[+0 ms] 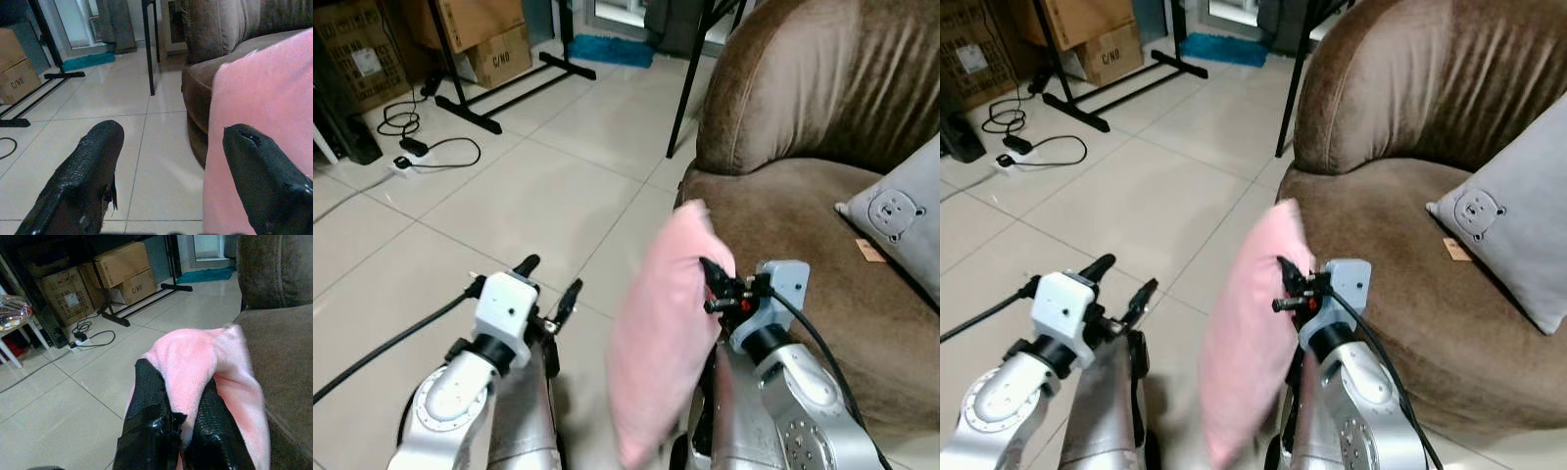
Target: Move the pillow to the sofa from floor
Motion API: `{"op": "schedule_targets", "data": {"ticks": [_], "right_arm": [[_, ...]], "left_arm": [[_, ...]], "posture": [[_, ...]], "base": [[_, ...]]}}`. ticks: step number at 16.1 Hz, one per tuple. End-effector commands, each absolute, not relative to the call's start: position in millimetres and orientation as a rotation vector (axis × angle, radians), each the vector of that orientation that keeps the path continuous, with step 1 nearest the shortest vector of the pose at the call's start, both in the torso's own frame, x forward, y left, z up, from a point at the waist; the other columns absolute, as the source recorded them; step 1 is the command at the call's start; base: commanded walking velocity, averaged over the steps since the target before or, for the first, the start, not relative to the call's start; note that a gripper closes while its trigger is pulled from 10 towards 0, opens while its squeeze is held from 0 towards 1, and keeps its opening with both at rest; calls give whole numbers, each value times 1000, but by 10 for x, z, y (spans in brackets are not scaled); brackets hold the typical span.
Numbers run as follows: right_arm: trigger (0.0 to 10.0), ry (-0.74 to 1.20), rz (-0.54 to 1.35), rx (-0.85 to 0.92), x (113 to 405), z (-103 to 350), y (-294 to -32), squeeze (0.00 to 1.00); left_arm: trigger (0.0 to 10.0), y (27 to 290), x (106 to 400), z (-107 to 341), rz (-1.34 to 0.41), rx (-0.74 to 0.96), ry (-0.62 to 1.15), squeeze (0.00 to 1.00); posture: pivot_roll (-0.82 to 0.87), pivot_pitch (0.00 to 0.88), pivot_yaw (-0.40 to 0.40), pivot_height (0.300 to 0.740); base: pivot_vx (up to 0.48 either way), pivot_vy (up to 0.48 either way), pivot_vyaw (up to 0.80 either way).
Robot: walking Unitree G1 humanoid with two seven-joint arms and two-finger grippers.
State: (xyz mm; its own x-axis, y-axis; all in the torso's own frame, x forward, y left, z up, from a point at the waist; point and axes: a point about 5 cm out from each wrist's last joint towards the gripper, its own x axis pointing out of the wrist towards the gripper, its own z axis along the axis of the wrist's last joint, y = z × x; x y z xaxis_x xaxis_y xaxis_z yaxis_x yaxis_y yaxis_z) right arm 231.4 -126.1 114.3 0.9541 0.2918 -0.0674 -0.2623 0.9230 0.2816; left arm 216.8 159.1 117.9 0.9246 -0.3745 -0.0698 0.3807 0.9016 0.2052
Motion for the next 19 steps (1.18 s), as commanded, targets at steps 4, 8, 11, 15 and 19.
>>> {"op": "schedule_targets", "data": {"ticks": [4,8,11,15,19], "right_arm": [[0,28,279,276,2348,1352,-1280,0],[0,17,257,303,2399,1424,-1287,0],[0,15,242,311,2407,1447,-1305,0],[0,-56,219,347,2491,1645,-1345,0],[0,-97,199,363,2513,1764,-1384,0]], "left_arm": [[10000,1612,2179,1224,-363,235,4,0],[10000,1603,2221,1232,-354,237,-6,0],[10000,1592,2248,1240,-356,238,-13,0],[10000,1593,2266,1246,-370,242,-19,0],[10000,1604,2270,1251,-368,246,-23,0]], "posture": [[16,0,-45,513],[10,0,-40,553],[5,0,-36,578],[0,0,-32,618],[-1,0,-32,658]], "base": [[0,0,0],[0,0,0],[0,0,0],[0,0,0],[0,0,0]]}}
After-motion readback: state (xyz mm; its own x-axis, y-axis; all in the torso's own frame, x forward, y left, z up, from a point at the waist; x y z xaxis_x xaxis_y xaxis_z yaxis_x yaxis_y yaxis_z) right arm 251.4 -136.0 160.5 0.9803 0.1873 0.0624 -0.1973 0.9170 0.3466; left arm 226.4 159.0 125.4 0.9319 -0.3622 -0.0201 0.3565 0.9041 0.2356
